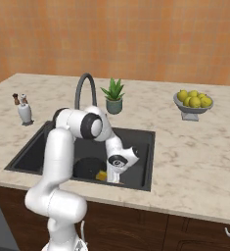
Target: Pick the pan and sponge and place them into the sink. Then turn on the water.
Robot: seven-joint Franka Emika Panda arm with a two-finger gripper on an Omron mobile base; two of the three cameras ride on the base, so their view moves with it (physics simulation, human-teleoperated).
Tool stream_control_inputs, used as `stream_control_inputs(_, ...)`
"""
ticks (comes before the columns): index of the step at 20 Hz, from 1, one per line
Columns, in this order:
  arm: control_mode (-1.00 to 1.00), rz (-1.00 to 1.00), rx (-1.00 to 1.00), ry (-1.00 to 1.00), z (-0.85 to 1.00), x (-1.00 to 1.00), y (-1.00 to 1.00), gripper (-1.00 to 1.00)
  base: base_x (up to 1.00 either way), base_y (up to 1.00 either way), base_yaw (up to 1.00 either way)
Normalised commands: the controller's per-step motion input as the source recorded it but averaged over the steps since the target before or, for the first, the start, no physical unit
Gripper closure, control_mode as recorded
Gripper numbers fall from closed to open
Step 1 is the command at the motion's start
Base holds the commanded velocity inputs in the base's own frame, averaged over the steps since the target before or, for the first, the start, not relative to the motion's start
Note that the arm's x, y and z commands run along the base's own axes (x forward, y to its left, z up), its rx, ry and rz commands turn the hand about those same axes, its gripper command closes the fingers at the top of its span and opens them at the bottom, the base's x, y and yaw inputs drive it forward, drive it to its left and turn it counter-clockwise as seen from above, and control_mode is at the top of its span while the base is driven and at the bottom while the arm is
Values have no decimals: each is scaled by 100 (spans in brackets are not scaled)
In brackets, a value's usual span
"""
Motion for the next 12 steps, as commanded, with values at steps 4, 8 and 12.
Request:
stream_control_inputs(4,-100,3,0,-2,-44,28,25,100,0,0,0)
stream_control_inputs(8,-100,3,0,-5,-26,31,17,-100,0,0,0)
stream_control_inputs(12,-100,3,0,-17,0,14,1,-100,0,0,0)
